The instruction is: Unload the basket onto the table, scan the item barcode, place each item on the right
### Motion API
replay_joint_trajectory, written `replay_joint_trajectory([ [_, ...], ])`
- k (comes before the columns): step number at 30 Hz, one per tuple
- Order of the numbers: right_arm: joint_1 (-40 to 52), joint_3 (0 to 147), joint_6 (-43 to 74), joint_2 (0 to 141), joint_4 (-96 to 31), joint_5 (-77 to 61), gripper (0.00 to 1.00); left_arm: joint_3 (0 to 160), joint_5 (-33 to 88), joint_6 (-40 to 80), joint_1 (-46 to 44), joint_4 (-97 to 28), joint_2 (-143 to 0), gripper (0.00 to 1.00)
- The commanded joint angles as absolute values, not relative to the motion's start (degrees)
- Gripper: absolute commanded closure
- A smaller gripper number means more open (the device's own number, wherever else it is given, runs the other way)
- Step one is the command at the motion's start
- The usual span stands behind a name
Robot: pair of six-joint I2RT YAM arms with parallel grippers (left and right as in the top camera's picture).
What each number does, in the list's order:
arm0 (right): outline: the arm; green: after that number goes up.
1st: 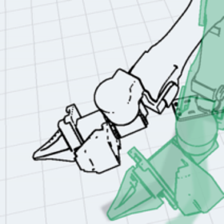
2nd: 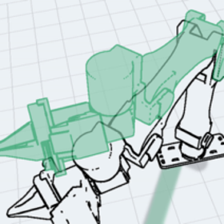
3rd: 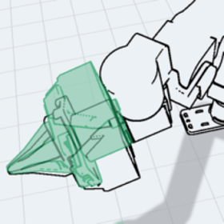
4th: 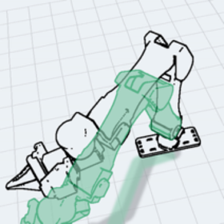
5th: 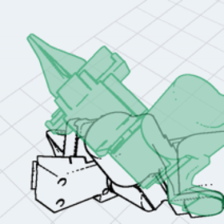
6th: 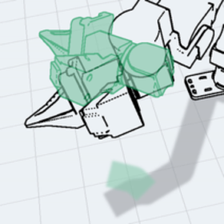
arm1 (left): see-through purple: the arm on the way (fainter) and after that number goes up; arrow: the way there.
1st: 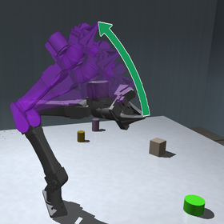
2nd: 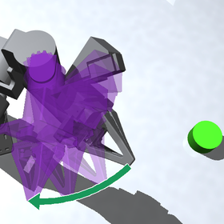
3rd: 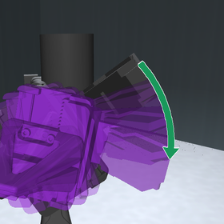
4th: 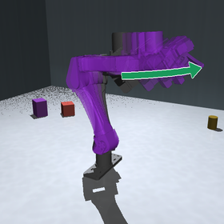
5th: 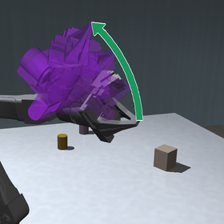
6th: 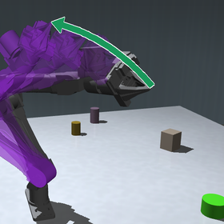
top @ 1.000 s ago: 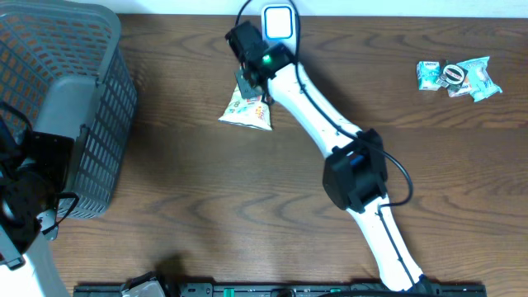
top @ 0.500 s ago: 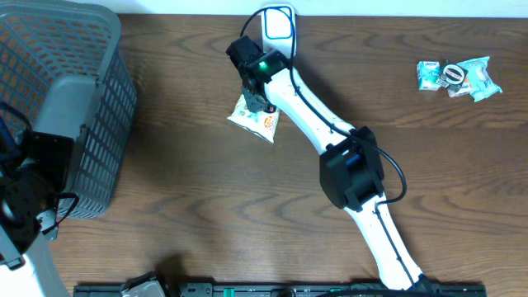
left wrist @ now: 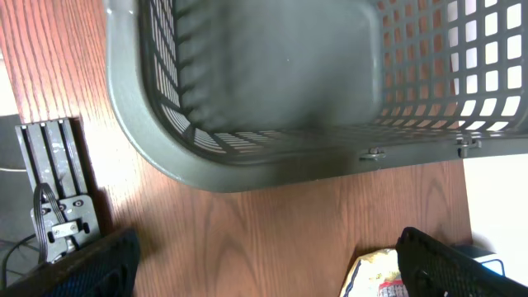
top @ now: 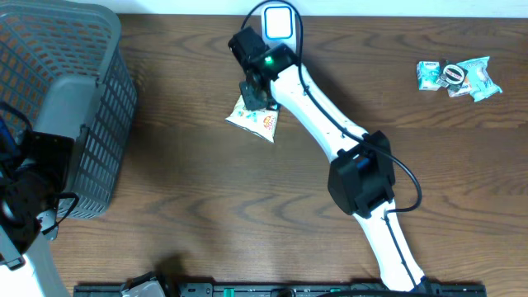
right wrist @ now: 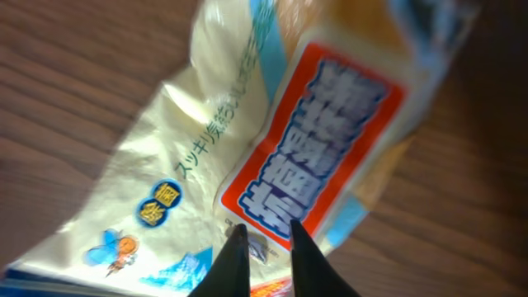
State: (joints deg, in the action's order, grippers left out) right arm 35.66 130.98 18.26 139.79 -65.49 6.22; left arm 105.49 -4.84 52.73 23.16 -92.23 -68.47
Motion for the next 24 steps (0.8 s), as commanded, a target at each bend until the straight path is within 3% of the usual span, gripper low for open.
replay_joint_trajectory([
  [1, 37.41, 124.99, 20.18, 141.51, -64.47, 5.41, 0.96, 105.86, -5.39, 53.04, 23.44, -94.91, -68.47, 0.02],
  [12, 41.54, 122.15, 21.37, 138.47, -71.99, 5.67, 0.99, 105.86, -5.39, 53.04, 23.44, -94.91, -68.47, 0.02],
  [20, 41.41, 122.15, 21.39, 129.47, -66.89, 14.09, 0.99, 105.86, -5.39, 53.04, 23.44, -94.91, -68.47, 0.02],
  [24, 39.66, 122.15, 21.34, 127.15, -59.20, 19.86, 0.87, 105.86, -5.39, 53.04, 23.44, -94.91, -68.47, 0.03],
])
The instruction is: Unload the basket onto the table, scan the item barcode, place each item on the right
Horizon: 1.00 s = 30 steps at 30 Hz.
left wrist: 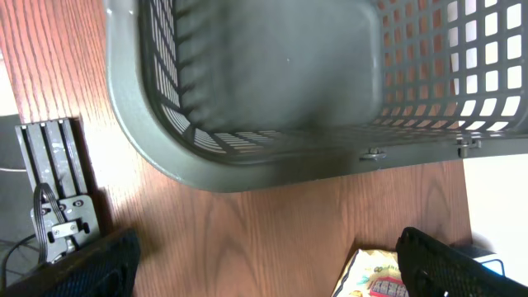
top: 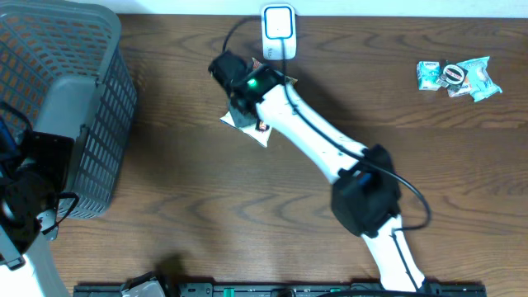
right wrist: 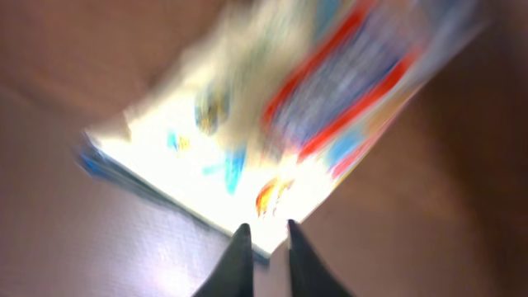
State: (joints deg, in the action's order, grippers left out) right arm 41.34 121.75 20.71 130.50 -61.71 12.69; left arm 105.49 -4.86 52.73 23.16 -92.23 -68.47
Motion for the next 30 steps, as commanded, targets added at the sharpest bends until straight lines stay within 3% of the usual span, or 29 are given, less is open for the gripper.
replay_joint_trajectory([
  [1, 39.05, 122.15, 21.34, 127.15, -57.49, 20.36, 0.86, 105.86, -5.39, 53.04, 23.44, -94.91, -68.47, 0.02],
  [10, 32.88, 122.10, 21.17, 135.20, -46.68, 9.04, 0.88, 105.86, -5.39, 53.04, 23.44, -94.91, -68.47, 0.02],
  [18, 32.29, 122.10, 19.29, 143.81, -47.31, 7.40, 0.89, 105.86, -5.39, 53.04, 23.44, -94.91, -68.47, 0.03],
  [22, 32.29, 122.76, 19.05, 142.56, -49.69, 7.57, 0.99, 105.86, -5.39, 53.04, 23.44, -94.91, -68.47, 0.02],
  [30, 33.80, 123.15, 19.05, 132.00, -58.37, 3.75, 0.97, 105.86, -5.39, 53.04, 23.44, -94.91, -68.47, 0.02],
])
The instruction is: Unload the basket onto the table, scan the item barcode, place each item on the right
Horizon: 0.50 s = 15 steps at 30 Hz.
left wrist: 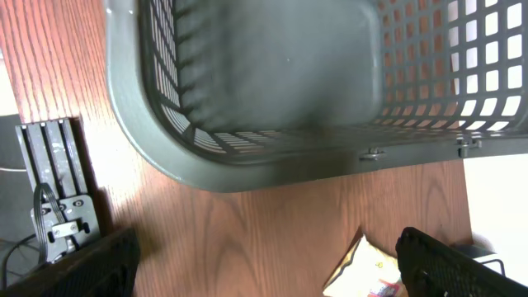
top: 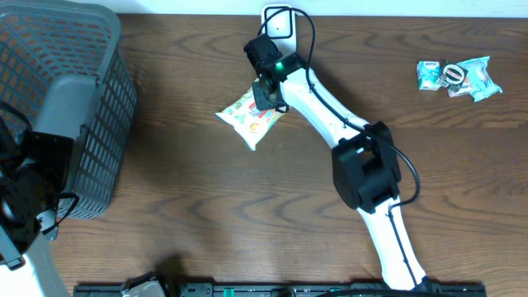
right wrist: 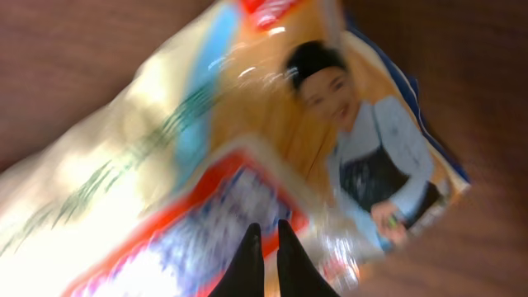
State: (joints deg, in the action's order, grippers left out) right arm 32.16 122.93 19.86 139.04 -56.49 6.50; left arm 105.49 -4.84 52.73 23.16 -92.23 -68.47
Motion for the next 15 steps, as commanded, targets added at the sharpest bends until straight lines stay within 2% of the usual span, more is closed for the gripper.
replay_joint_trajectory([
  [1, 34.28, 123.15, 19.07, 131.28, -59.27, 3.36, 0.96, 105.86, -5.39, 53.04, 23.44, -94.91, -68.47, 0.02],
  [7, 38.46, 122.54, 19.05, 131.57, -61.80, 3.29, 0.92, 105.86, -5.39, 53.04, 23.44, -94.91, -68.47, 0.02],
  [15, 43.09, 121.64, 19.25, 137.78, -58.70, 8.25, 0.89, 105.86, -5.39, 53.04, 23.44, -94.91, -68.47, 0.03],
])
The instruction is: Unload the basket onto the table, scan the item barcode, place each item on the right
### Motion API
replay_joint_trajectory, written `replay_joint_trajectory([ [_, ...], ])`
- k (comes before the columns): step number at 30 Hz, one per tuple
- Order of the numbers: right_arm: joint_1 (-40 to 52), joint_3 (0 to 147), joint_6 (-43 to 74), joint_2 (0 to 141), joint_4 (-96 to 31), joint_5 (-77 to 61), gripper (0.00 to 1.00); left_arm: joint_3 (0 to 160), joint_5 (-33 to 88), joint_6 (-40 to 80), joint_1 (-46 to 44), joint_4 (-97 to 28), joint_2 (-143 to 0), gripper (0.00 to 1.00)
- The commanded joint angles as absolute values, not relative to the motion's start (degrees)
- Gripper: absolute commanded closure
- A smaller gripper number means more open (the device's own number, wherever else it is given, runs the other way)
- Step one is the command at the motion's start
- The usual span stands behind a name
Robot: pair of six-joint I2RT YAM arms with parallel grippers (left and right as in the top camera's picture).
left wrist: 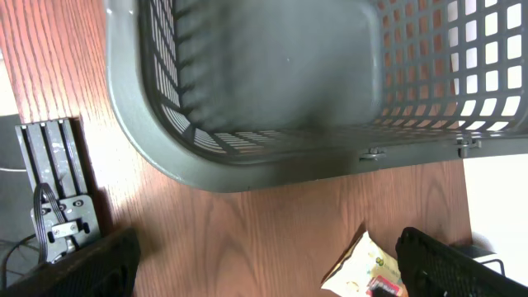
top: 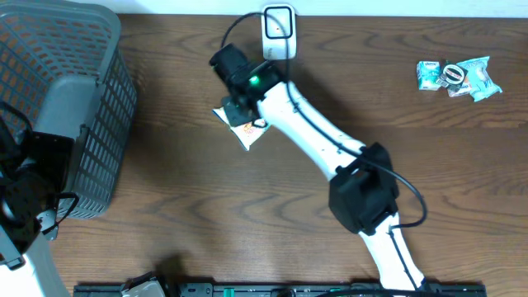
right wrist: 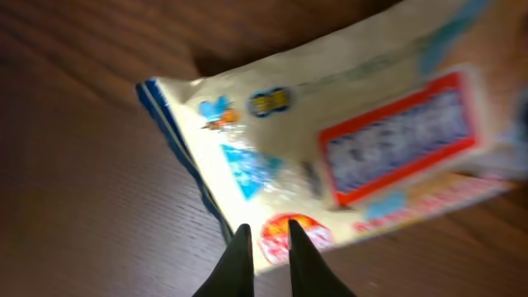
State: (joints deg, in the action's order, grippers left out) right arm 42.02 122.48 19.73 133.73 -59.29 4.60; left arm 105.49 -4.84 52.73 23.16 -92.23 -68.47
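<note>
The item is a pale snack bag (top: 241, 130) with a red label (right wrist: 396, 140), lying or held low on the wooden table just below and left of the white scanner (top: 279, 22). My right gripper (top: 238, 106) is over the bag's upper end. In the right wrist view that gripper (right wrist: 266, 247) is nearly shut, with the bag's lower edge between its thin dark fingers (right wrist: 239, 256). My left gripper (left wrist: 268, 272) stands open near the basket with nothing between its fingers. A corner of the bag (left wrist: 363, 271) shows there.
A grey mesh basket (top: 82, 49) fills the left end of the table. Several small teal packets (top: 458, 76) lie at the far right. The scanner's cable runs along the back edge. A dark rail (top: 272, 289) lies along the table's front.
The right gripper and the bag have moved left, away from under the scanner. The bag has turned, and its blue-edged corner and red label now face the wrist camera. The left arm has not moved.
The right gripper was shut on the bag just below the scanner. It then stood further left with the bag. After that it was back near the scanner with the bag turned. Now it is to the left again.
</note>
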Motion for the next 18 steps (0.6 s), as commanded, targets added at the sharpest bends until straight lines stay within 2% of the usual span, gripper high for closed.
replay_joint_trajectory([
  [1, 43.48, 121.64, 19.25, 138.85, -58.33, 9.61, 0.89, 105.86, -5.39, 53.04, 23.44, -94.91, -68.47, 0.02],
  [3, 43.81, 121.64, 19.25, 140.33, -58.30, 10.35, 0.90, 105.86, -5.39, 53.04, 23.44, -94.91, -68.47, 0.02],
  [6, 43.92, 121.69, 19.25, 140.49, -60.23, 8.60, 0.99, 105.86, -5.39, 53.04, 23.44, -94.91, -68.47, 0.02],
  [12, 43.62, 122.67, 19.22, 135.11, -62.85, 10.00, 0.99, 105.86, -5.39, 53.04, 23.44, -94.91, -68.47, 0.02],
  [18, 41.12, 122.67, 19.22, 127.42, -58.81, 17.65, 0.91, 105.86, -5.39, 53.04, 23.44, -94.91, -68.47, 0.02],
])
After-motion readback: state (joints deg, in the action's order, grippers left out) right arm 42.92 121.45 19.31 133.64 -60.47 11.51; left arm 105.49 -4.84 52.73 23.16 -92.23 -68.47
